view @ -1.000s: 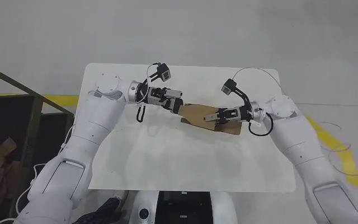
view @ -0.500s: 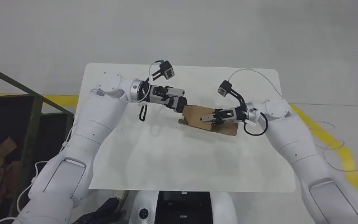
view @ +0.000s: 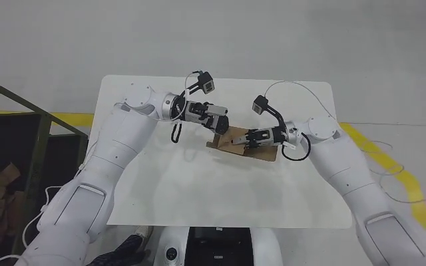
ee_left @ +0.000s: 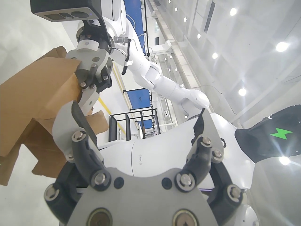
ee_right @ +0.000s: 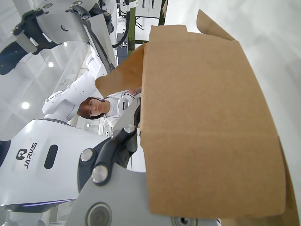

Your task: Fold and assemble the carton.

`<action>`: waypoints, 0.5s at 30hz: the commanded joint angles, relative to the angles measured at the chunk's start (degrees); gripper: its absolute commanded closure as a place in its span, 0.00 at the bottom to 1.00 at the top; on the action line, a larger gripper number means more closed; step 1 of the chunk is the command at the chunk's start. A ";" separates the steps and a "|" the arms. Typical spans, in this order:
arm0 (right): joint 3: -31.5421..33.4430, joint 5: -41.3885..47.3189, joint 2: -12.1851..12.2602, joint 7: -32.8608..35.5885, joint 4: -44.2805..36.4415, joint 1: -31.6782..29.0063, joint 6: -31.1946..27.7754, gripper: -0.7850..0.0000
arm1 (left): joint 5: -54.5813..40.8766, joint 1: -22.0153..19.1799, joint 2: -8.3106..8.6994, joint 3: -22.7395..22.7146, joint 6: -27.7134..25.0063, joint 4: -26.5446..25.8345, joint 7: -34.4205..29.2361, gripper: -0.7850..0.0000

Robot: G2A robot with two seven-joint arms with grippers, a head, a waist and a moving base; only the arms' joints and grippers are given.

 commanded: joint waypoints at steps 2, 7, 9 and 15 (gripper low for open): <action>0.26 -0.30 0.10 -0.39 -1.59 -0.50 1.13 1.00 | 0.08 -0.27 -0.19 0.53 -0.06 0.21 0.09 0.00; 0.69 -0.65 0.23 -0.92 -3.62 -1.17 2.58 1.00 | 0.54 -0.72 -0.38 1.12 -0.09 0.43 0.13 0.00; 0.83 -0.68 0.26 -0.93 -4.22 -1.41 2.98 1.00 | 0.54 -0.82 -0.43 1.24 -0.08 0.51 0.08 0.00; 1.64 0.73 0.38 0.47 -4.80 -2.12 2.80 1.00 | 0.61 -0.96 -0.38 0.99 -0.37 1.19 0.08 0.00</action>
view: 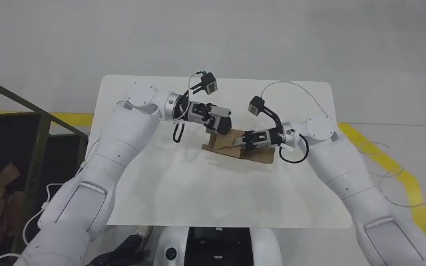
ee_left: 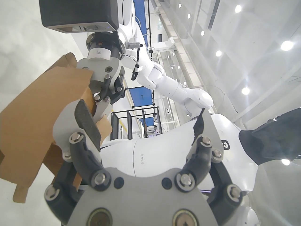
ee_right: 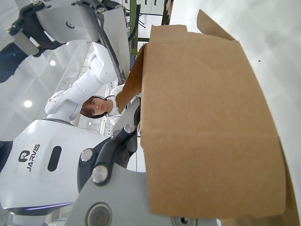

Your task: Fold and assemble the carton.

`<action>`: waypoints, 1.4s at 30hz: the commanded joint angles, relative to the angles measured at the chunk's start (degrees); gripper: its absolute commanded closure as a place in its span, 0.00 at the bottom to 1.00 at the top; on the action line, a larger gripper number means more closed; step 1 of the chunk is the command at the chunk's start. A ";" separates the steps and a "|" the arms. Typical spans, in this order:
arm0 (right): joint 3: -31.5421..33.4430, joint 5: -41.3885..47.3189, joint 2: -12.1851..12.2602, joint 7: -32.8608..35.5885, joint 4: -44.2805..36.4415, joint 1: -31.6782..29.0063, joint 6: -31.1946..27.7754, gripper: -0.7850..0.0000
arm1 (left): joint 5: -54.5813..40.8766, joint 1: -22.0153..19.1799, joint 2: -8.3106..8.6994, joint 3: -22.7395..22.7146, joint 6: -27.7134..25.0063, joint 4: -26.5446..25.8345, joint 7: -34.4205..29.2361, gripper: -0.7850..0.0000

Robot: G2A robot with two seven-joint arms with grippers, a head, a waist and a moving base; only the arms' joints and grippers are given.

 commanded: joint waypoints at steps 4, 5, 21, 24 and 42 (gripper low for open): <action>1.44 1.35 0.37 2.19 0.45 -0.54 -0.66 1.00 | 0.00 0.20 0.52 -1.71 -0.59 0.34 0.45 0.00; 1.75 1.64 0.47 2.58 0.39 -0.73 -0.65 1.00 | 0.03 0.34 0.67 -2.15 -0.63 0.14 0.46 0.00; 5.94 6.88 1.30 5.60 1.44 -2.74 -0.90 1.00 | 1.99 4.99 2.90 -6.83 1.17 -5.91 1.46 0.00; 6.19 6.81 1.31 5.24 1.53 -2.78 -1.02 1.00 | 2.02 5.58 3.06 -7.02 1.50 -6.74 1.74 0.00; 5.96 7.15 1.03 5.92 -1.37 -3.70 -0.69 1.00 | 1.92 5.82 3.25 -6.43 1.78 -6.87 3.11 0.00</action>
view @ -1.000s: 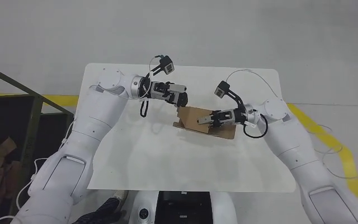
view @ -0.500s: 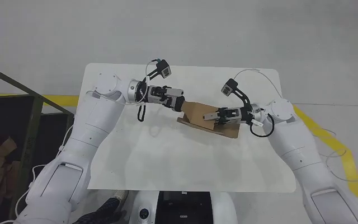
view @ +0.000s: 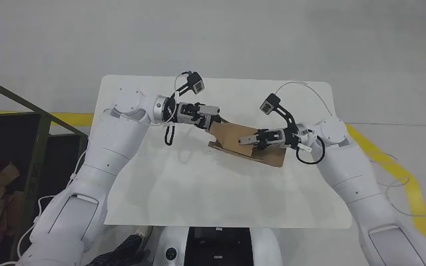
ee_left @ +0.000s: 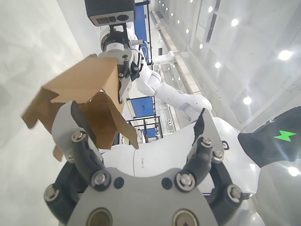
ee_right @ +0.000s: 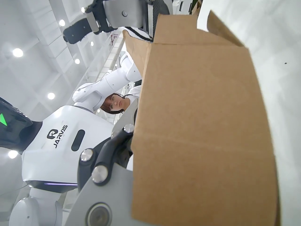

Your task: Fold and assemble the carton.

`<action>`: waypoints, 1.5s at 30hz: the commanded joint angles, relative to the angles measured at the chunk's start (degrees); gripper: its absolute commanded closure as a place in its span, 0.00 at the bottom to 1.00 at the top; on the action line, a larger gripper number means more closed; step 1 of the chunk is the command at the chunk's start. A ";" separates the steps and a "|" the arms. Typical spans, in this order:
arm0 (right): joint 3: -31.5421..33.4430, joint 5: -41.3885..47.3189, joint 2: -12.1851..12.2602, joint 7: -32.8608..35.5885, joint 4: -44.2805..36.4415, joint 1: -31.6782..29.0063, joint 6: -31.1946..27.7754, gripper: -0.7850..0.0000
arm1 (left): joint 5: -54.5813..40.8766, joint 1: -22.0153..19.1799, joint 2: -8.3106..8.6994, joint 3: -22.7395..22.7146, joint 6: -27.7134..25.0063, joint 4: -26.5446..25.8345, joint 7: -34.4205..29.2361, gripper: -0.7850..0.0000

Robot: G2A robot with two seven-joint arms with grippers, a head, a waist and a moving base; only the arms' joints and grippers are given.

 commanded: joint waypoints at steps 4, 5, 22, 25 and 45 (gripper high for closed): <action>-0.53 0.30 -0.12 0.95 -0.97 -0.62 0.18 1.00 | -0.05 -0.22 0.08 -0.11 -0.11 0.24 0.17 0.00; -0.71 0.36 -0.17 1.20 -1.17 -0.72 0.27 1.00 | -0.10 -0.26 0.09 -0.12 -0.15 0.17 0.17 0.00; -4.36 0.18 -1.48 2.02 -3.18 0.17 0.75 1.00 | -1.36 -1.58 -0.43 2.00 -0.64 0.61 -0.72 0.00; -4.76 0.23 -1.71 1.95 -2.93 0.51 0.71 1.00 | -1.59 -1.86 -0.54 2.38 -0.68 0.93 -1.04 0.00; -3.54 1.45 -2.20 1.51 2.19 1.87 -0.65 1.00 | -1.91 -2.81 -0.50 2.01 -1.66 3.20 -0.87 0.00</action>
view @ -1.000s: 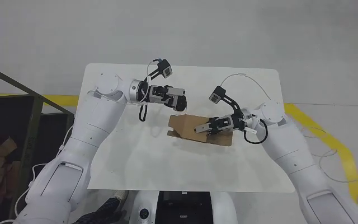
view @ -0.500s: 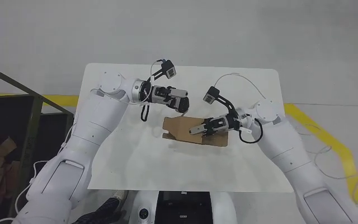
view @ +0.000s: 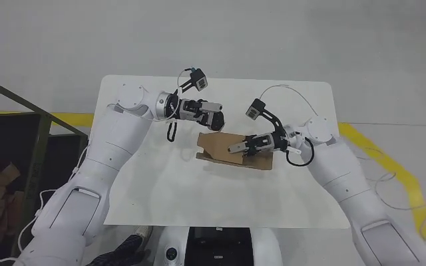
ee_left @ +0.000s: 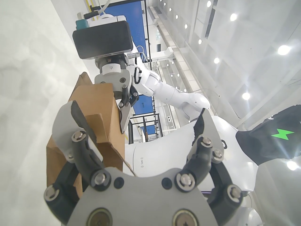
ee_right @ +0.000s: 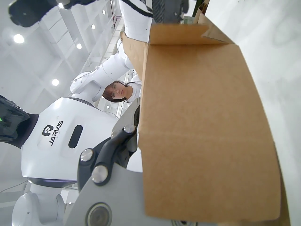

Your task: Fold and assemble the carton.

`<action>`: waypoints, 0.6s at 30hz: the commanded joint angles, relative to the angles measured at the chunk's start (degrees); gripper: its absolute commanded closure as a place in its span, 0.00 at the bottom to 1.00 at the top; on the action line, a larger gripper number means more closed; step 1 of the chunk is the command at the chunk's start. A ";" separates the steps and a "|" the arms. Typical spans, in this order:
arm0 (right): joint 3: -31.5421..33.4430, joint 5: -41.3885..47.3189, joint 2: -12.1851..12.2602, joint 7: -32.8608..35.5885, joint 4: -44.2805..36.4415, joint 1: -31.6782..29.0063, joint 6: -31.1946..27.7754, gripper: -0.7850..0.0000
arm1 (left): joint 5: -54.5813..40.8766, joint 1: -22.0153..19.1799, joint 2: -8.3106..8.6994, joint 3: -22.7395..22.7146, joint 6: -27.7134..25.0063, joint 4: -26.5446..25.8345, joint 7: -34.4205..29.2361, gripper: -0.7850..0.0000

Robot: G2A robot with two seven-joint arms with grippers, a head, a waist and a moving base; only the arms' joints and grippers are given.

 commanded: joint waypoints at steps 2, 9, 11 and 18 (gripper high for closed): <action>1.28 0.24 0.28 -0.34 0.93 -0.24 -0.23 1.00 | 0.30 0.62 0.33 -0.81 -0.01 -0.59 0.07 0.00; 3.02 0.08 0.66 -2.24 0.80 -1.20 0.01 1.00 | 0.81 2.23 0.78 -1.46 0.78 -3.21 0.63 0.00; 3.20 -0.16 0.70 -3.02 0.43 -1.49 0.30 1.00 | 0.85 2.57 0.83 -1.43 0.90 -3.91 0.71 0.00; 4.84 0.05 0.88 -6.33 1.47 -2.02 0.52 1.00 | 1.01 3.43 1.09 -1.72 1.43 -5.18 0.83 0.00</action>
